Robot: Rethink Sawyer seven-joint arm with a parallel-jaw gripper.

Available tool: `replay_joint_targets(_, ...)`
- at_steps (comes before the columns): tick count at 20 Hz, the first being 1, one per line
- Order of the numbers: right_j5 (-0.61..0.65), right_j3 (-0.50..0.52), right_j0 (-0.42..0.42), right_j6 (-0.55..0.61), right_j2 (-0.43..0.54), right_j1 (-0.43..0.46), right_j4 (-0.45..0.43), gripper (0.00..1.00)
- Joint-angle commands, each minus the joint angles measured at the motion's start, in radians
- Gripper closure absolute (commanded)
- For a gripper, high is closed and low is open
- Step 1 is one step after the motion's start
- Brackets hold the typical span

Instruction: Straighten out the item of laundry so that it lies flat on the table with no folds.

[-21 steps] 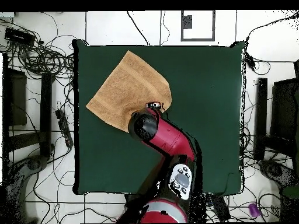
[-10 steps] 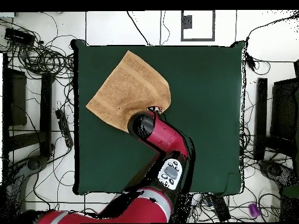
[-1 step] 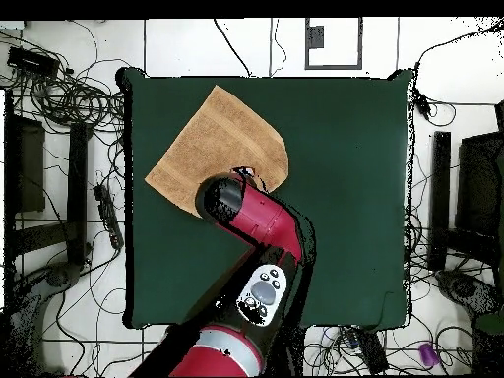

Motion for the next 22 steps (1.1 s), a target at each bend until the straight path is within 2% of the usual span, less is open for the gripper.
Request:
replay_joint_targets(1, 0.183, -0.068, 0.049, 0.356, -0.016, -0.027, 0.062, 1.0)
replay_joint_targets(6, 0.355, -0.109, 0.053, 0.366, -0.083, -0.069, 0.005, 1.0)
replay_joint_targets(8, 0.353, -0.088, 0.033, 0.315, -0.083, -0.084, -0.012, 1.0)
replay_joint_targets(12, 0.154, 0.025, -0.015, 0.204, 0.007, -0.06, 0.002, 1.0)
replay_joint_targets(15, -0.031, 0.106, -0.051, 0.17, 0.114, -0.054, 0.028, 1.0)
replay_joint_targets(19, -0.199, 0.188, -0.13, 0.13, 0.249, -0.086, 0.011, 1.0)
replay_joint_targets(22, -0.281, 0.23, -0.193, 0.12, 0.337, -0.11, -0.027, 1.0)
